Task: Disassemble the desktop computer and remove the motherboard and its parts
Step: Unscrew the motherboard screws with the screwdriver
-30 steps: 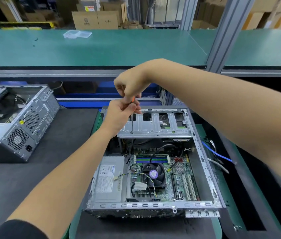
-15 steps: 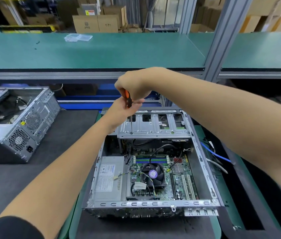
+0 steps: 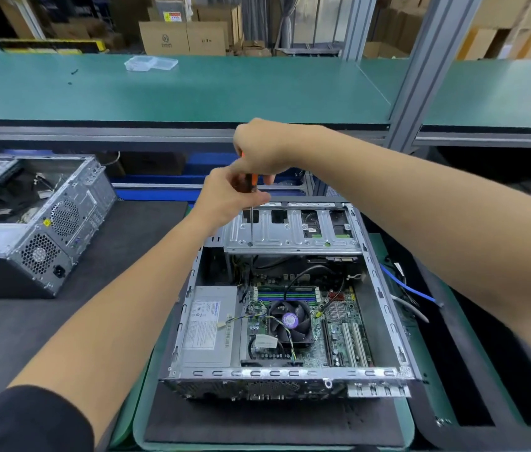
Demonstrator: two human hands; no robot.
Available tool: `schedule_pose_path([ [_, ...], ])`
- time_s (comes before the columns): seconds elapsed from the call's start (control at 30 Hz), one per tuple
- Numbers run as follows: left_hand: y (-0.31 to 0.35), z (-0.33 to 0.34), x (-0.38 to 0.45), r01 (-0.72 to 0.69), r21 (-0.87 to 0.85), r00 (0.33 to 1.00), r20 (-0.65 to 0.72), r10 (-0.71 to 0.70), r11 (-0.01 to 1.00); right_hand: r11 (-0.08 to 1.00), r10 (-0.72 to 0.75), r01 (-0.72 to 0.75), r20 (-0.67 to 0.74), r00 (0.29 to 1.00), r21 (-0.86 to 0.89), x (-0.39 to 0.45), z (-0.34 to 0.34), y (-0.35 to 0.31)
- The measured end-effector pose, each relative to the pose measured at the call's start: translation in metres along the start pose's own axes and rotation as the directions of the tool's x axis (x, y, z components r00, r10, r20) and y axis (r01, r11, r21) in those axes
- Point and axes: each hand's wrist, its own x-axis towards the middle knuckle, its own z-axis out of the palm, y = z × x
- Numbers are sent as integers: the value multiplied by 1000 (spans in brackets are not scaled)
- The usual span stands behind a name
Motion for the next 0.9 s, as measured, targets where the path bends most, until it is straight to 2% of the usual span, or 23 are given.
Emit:
schedule_pose_path([
  [0.1,2,1,3,13,68,1000,12,-14,998,993,-65,69,41,997,-97,-3,-1,-3],
  [0.2,0,-3,2,43,-33,973,230,-34,999,983,-122,130,66,990,-129,-4,-2,0],
  [0.27,-5,-6,-1,43,-117,958,287,-8,992,986,-136,144,87,987,-83,-5,-2,1],
  [0.37,-5,-5,-4,38,-150,983,182,-10,988,984,-148,135,107,983,118,-8,-2,4],
  [0.43,-2,-3,-4,27,-116,993,119,-13,993,975,-136,119,81,987,185,-7,-2,8],
  [0.5,-1,-3,-1,29,-98,998,64,-23,995,985,-68,63,24,997,161,-4,0,12],
  [0.6,-1,-3,4,59,-20,998,4,-59,998,1000,28,-27,-118,993,15,1,9,13],
  [0.67,2,-1,6,44,73,999,5,-45,996,999,17,-22,-146,989,-37,2,15,8],
  [0.73,3,1,6,22,114,1000,9,-23,993,998,-25,18,-116,993,-59,1,16,5],
  [0.8,1,-1,6,42,67,997,62,-46,997,997,-70,68,-63,996,-34,-3,11,5],
  [0.9,-2,-8,1,85,-139,962,269,-45,987,992,-126,126,29,992,2,-6,4,8],
])
